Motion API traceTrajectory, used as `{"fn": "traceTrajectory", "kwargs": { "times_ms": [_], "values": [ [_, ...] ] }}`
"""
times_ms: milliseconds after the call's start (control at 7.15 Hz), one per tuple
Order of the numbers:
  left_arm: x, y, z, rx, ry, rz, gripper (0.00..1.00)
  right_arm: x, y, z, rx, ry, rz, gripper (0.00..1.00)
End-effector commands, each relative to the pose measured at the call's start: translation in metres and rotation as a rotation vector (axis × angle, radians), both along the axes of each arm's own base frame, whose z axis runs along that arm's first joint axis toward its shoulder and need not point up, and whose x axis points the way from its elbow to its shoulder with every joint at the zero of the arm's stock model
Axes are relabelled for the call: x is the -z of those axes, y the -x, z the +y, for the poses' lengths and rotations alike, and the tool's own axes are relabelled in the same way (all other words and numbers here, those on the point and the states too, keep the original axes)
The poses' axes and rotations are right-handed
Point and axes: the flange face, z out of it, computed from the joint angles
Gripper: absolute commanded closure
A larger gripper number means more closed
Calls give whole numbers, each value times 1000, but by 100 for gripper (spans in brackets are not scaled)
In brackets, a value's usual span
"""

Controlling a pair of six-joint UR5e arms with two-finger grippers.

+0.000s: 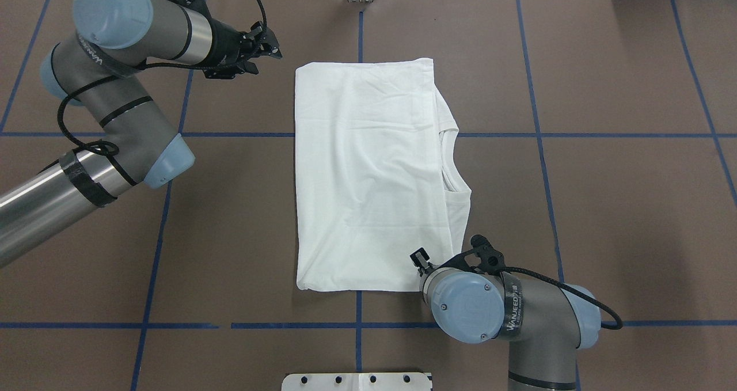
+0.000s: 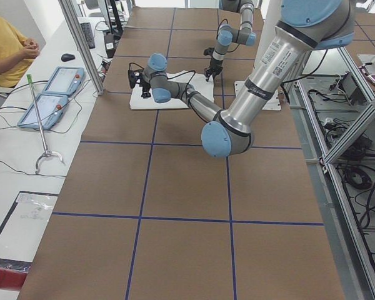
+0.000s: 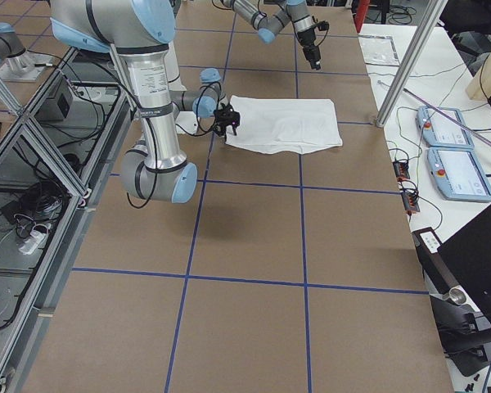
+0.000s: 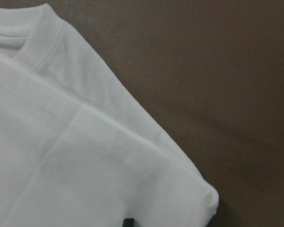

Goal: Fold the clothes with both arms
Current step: 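Lower the right gripper to the shirt edge nearest the robot and grasp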

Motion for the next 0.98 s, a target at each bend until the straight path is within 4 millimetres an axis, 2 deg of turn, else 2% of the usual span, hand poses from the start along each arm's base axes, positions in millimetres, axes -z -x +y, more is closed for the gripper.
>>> {"fn": "traceTrajectory", "kwargs": {
  "times_ms": [0, 420, 560, 700, 839],
  "values": [
    [-3, 2, 3, 0, 0, 0, 36, 6, -9, -8, 10, 18, -19, 100],
    [-3, 0, 4, -1, 10, 5, 36, 9, -14, -12, 2, 21, -27, 100],
    [4, 1, 7, 10, 39, 35, 36, 15, -19, -18, -6, 21, -40, 100],
    [16, -3, 36, 2, 78, 97, 36, 23, -29, -17, -4, 21, -62, 100],
    [11, -19, 94, -50, 127, 133, 36, 24, -32, -15, 2, 28, -57, 100]
  ]
}}
